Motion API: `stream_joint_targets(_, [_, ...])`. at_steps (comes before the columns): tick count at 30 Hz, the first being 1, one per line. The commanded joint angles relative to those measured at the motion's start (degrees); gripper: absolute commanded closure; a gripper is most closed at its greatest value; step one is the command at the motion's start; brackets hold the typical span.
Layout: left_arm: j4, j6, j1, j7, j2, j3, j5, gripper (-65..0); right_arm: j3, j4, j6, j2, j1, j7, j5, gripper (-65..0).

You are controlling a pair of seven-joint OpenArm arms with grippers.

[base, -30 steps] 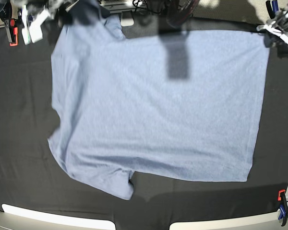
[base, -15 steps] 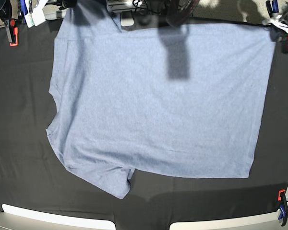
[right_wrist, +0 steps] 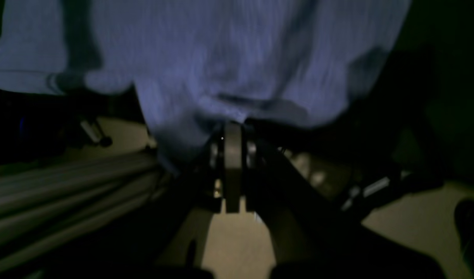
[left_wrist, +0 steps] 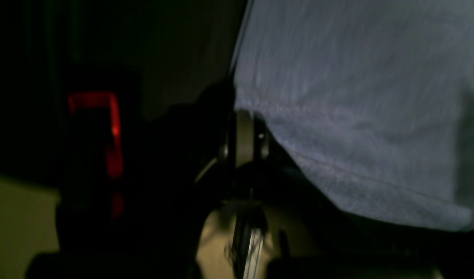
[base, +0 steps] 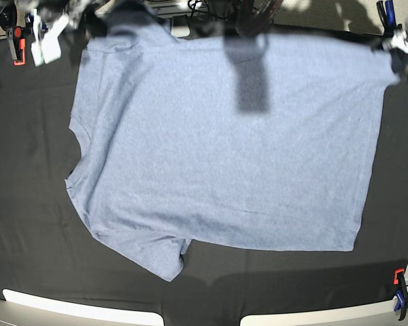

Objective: Layout the t-shirt on the table in an organized manner, then fold the t-shirt properly
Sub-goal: 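Drag the held shirt with both grippers and lower it flat on the table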

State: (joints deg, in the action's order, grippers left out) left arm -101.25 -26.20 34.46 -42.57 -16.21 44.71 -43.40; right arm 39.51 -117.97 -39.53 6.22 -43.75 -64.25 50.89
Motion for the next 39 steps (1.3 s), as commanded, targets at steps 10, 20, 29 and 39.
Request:
stream_joint_targets(10, [-0.31, 0.04, -6.95, 5.03, -0.79, -1.38, 4.24, 0.0, -3.19, -1.01, -0.47, 4.76, 10.29, 5.55, -8.59, 0.0])
stream_joint_targets(20, [-0.28, 1.77, -11.30, 7.82, -0.79, -5.49, 6.05, 0.0, -4.37, 1.07, -0.47, 6.64, 19.04, 7.56, -10.29, 0.0])
stream_joint_targets(29, [1.95, 6.71, -14.91, 11.87, -0.81, -13.73, 13.55, 0.0, -12.92, 8.31, -0.47, 7.82, 27.15, 11.19, -17.09, 0.0])
stream_joint_targets(39, [15.13, 6.67, -23.28, 14.14, -0.83, -14.05, 13.62, 0.0, -21.66, 19.56, 2.80, 9.20, 35.32, 15.43, -27.19, 0.0])
